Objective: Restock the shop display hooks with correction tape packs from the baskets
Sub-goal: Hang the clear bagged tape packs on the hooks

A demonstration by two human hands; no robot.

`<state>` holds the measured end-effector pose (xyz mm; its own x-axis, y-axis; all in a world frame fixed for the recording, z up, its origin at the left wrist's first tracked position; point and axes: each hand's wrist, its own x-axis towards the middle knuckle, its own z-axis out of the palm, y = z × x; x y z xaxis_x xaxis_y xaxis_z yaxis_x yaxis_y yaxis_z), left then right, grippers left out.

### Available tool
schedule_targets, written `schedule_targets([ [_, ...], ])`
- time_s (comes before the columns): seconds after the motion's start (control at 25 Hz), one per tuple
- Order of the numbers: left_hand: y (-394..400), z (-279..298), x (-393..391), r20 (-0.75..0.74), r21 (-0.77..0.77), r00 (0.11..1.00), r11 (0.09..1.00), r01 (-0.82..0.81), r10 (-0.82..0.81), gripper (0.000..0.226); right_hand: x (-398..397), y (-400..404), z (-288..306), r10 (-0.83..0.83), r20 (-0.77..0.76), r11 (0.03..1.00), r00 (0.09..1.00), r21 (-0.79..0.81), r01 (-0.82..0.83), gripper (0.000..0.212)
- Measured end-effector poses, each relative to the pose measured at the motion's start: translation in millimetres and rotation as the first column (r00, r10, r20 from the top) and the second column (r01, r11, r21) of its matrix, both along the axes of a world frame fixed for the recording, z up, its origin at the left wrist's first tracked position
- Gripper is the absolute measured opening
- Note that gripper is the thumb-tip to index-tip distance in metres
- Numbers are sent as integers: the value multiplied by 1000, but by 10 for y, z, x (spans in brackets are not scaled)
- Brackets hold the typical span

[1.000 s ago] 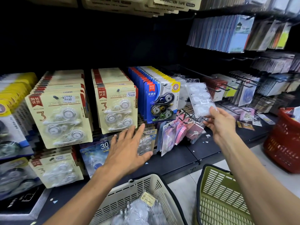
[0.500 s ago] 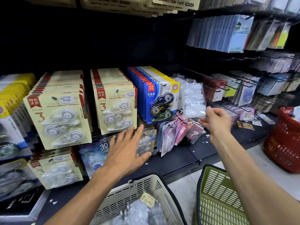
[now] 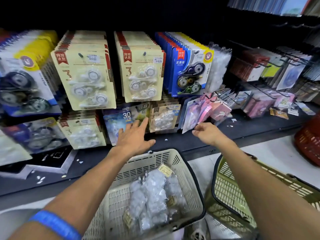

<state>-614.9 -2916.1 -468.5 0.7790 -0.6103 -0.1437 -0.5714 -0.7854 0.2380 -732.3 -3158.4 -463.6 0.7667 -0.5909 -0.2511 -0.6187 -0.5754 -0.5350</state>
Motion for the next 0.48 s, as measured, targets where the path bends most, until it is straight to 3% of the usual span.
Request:
schedule_targets([
  [0.08,103,-275,-143,-63,41,998,999,1,2,92,80,329,-131,225,-190,968,956,-69,-242,34],
  [0.16,225,-647,-326,-166,61,986,998,-20,30,87,132,659,-375,372,-230,923,899,-16,-385,35],
  [0.28,538,-1297,-673,-386,55,910,989,-140,151,77,-21,1036,-976,396,-188,917,899,30,-398,38],
  [0.4,813,-1844,-831,-498,161,832,969,-189,245,78,-205,1149,-1554,455,-390,855,801,-60,-515,62],
  [0.48,862,-2040,-823,-543,154,796,963,-220,268,79,-167,1163,-1749,462,-496,791,735,-144,-594,76],
])
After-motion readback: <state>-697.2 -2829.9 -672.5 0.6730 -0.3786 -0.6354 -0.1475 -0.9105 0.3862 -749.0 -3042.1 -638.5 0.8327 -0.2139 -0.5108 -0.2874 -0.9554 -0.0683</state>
